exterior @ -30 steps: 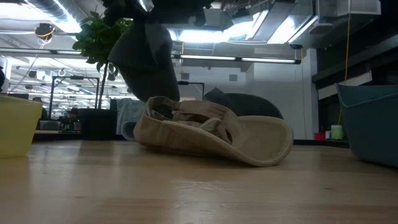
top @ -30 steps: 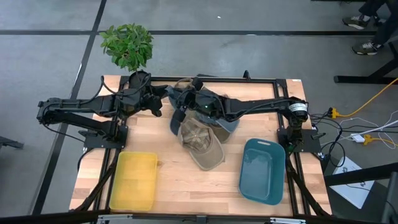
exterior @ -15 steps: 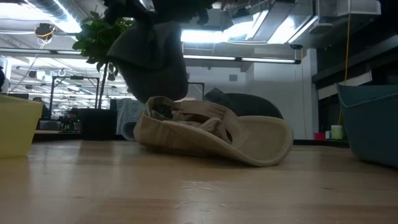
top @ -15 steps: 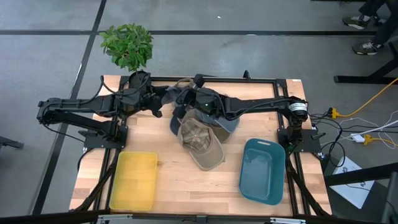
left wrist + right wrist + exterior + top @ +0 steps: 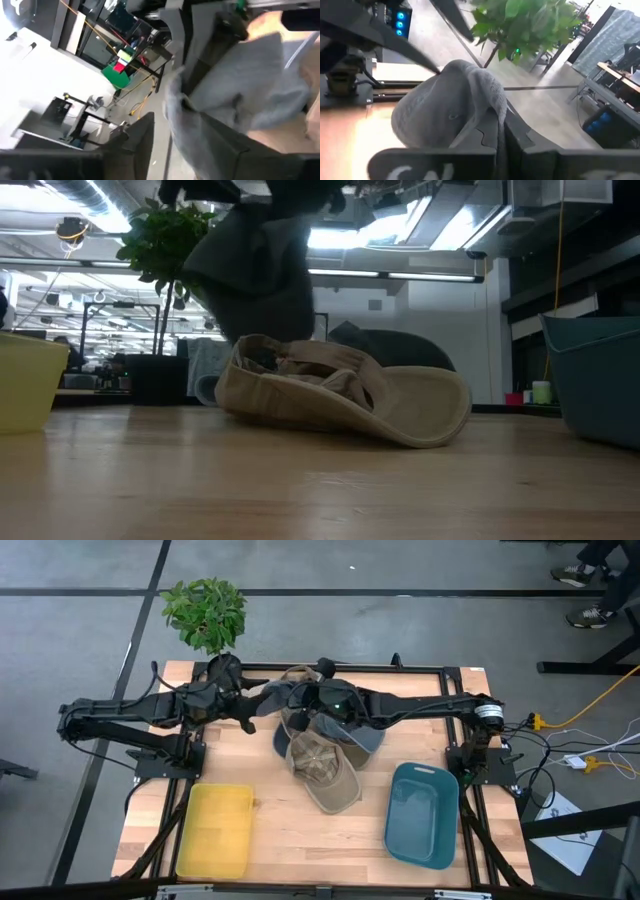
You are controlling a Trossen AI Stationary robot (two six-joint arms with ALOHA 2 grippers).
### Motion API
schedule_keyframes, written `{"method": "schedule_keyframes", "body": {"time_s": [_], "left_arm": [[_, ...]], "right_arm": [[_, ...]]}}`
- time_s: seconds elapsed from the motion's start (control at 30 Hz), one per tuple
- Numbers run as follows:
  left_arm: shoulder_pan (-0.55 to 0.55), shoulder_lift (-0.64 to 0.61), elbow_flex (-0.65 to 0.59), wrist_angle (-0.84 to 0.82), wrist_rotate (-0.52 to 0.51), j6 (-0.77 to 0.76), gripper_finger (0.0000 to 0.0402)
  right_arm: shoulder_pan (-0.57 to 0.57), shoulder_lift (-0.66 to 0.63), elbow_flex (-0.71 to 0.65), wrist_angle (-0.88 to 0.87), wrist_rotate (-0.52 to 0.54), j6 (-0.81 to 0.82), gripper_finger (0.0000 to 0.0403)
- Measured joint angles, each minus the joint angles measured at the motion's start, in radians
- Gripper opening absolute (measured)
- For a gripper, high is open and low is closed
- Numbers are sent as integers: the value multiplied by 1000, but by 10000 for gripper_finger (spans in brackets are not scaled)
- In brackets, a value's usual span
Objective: Pick & Place hat
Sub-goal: Put the bottom blue cap into the blue bin
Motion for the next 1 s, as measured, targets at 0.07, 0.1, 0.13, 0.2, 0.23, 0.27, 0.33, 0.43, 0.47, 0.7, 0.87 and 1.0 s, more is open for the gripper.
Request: {"method": "schedule_keyframes", "body": {"time_s": [0.07,0.1,0.13,0.2,0.23,0.27,0.33,0.43,0.47,0.7,0.87,1.0], "left_arm": [[0,-15,0,-17,4,-26,164],[0,-23,0,-25,8,-40,170],[0,-30,0,-43,11,-57,175],[0,-44,0,-68,26,-99,182],[0,-50,0,-83,30,-119,184],[0,-56,0,-95,37,-139,186],[0,-67,0,-129,63,-176,186],[0,-80,0,-178,116,-223,183],[0,-81,0,-187,131,-238,183],[0,-79,0,-266,160,-331,184],[0,-78,0,-294,161,-391,180],[0,-78,0,-300,160,-402,181]], "right_arm": [[6,-28,0,-25,-1,-2,5],[9,-45,0,-48,-2,-1,5],[14,-61,0,-76,-1,1,5],[20,-94,0,-123,-3,13,5],[24,-109,0,-155,-3,23,5],[29,-125,0,-178,-6,35,5],[36,-160,0,-243,-32,60,5],[56,-214,0,-329,-72,101,5],[66,-229,0,-352,-74,112,5],[140,-347,0,-516,-114,243,5],[187,-440,0,-675,-184,441,5],[225,-498,0,-813,-202,607,6]]}}
